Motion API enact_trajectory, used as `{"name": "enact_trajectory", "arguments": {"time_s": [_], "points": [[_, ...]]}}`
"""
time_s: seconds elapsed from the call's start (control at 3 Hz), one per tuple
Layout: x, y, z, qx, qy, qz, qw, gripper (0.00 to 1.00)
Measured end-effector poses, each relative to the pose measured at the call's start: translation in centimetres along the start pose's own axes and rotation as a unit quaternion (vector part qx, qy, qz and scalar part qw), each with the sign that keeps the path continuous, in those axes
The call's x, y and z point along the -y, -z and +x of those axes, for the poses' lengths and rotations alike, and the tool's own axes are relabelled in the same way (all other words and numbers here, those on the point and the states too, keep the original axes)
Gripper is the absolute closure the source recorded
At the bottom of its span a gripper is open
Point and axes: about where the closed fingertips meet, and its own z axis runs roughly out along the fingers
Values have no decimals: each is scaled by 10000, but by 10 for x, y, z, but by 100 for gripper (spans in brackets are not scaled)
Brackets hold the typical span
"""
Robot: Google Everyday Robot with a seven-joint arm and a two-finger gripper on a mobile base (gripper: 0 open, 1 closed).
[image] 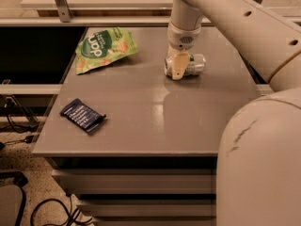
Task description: Place 7up can upright
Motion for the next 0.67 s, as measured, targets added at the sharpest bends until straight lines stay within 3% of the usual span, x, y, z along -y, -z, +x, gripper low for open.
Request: {"name": "enact_trajectory", "arguments": {"time_s": [0.67], "points": [[-4,12,-4,-7,38,-58,10000,88]]}}
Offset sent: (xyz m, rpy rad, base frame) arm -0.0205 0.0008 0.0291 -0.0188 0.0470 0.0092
